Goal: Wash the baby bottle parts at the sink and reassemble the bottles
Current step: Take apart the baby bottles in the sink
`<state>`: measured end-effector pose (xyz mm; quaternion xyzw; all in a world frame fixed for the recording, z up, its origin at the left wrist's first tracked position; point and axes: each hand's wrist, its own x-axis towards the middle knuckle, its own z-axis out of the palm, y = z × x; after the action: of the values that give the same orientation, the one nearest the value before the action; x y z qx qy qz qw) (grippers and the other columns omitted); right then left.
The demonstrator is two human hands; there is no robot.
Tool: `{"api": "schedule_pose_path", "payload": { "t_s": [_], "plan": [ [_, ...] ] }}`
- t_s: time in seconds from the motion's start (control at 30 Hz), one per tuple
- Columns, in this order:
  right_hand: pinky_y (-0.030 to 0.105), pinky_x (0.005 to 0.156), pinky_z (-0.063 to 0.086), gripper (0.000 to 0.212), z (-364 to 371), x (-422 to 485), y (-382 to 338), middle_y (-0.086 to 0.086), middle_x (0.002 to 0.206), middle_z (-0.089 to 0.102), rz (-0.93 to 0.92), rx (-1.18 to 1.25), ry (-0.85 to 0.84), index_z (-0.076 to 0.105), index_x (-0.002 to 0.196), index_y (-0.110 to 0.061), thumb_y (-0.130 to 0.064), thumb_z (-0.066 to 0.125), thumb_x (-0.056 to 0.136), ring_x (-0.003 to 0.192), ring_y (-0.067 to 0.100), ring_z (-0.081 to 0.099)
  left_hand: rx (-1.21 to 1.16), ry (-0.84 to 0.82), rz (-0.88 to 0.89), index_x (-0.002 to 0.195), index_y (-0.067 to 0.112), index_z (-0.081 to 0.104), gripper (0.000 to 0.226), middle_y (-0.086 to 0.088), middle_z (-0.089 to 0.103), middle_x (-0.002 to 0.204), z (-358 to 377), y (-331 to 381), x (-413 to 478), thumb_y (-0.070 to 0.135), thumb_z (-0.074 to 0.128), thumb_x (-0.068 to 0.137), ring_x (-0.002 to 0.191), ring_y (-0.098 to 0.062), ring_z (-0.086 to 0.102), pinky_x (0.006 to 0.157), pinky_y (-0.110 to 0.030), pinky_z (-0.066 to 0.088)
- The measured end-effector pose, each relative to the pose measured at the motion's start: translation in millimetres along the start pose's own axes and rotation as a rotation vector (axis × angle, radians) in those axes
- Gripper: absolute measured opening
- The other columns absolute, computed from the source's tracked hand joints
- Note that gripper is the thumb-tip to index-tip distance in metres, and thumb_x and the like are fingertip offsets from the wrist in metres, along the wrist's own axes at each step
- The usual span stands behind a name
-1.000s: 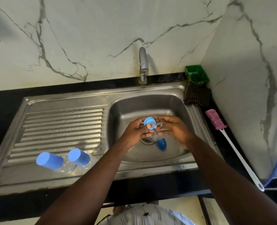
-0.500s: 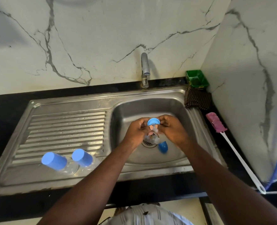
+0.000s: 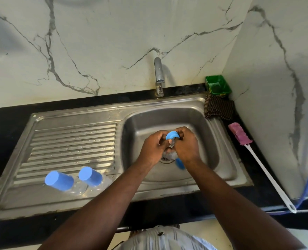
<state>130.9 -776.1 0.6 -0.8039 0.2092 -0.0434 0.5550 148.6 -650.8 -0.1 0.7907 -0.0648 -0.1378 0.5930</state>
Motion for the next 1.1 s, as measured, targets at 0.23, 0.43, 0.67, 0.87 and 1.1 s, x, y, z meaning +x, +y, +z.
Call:
{"api": "schedule_pose_path", "payload": {
  "t_s": [0.23, 0.43, 0.67, 0.87, 1.1],
  "plan": [
    [0.004, 0.042, 0.036, 0.016, 0, -8, 3, 0.000, 0.086, 0.064, -0.014, -0.027, -0.006, 0.062, 0.096, -0.008, 0.003, 0.062, 0.085, 0.066, 0.001, 0.057, 0.039, 0.009, -0.009, 0.108, 0.009, 0.068, 0.013, -0.003, 0.073, 0.092, 0, -6, -4, 0.011, 0.065, 0.096, 0.071, -0.015, 0.074, 0.070, -0.037, 0.063],
    [0.042, 0.066, 0.063, 0.020, 3, 4, 10, 0.004, 0.079, 0.074, 0.066, 0.026, -0.195, 0.071, 0.086, -0.016, 0.000, 0.067, 0.075, 0.064, 0.022, 0.073, 0.054, 0.077, -0.085, 0.105, 0.008, 0.064, 0.010, -0.002, 0.071, 0.085, 3, -13, -11, 0.015, 0.058, 0.099, 0.067, -0.013, 0.070, 0.064, -0.025, 0.058],
    [0.042, 0.087, 0.059, 0.036, -17, 9, 12, 0.021, 0.101, 0.073, 0.054, 0.222, -0.545, 0.063, 0.123, 0.006, 0.004, 0.065, 0.088, 0.086, 0.033, 0.074, 0.101, 0.033, -0.157, 0.099, 0.006, 0.069, 0.013, -0.005, 0.073, 0.084, -2, -5, -3, 0.014, 0.062, 0.092, 0.066, -0.014, 0.070, 0.066, -0.026, 0.058],
    [0.044, 0.097, 0.054, 0.030, -19, 9, 18, 0.018, 0.116, 0.070, 0.049, 0.293, -0.633, 0.067, 0.123, -0.005, -0.008, 0.064, 0.093, 0.108, 0.038, 0.067, -0.076, 0.000, -0.271, 0.097, 0.004, 0.071, 0.026, -0.019, 0.075, 0.089, -13, -12, 2, 0.028, 0.068, 0.086, 0.075, -0.030, 0.071, 0.086, -0.045, 0.059],
    [0.034, 0.085, 0.057, 0.022, -10, 0, 17, 0.009, 0.095, 0.074, 0.026, 0.298, -0.525, 0.073, 0.112, -0.009, -0.005, 0.065, 0.092, 0.088, 0.023, 0.070, -0.092, 0.026, -0.263, 0.101, -0.002, 0.068, 0.023, -0.013, 0.071, 0.079, -11, -13, 2, 0.019, 0.060, 0.098, 0.053, -0.013, 0.061, 0.068, -0.036, 0.054]
  ]
}}
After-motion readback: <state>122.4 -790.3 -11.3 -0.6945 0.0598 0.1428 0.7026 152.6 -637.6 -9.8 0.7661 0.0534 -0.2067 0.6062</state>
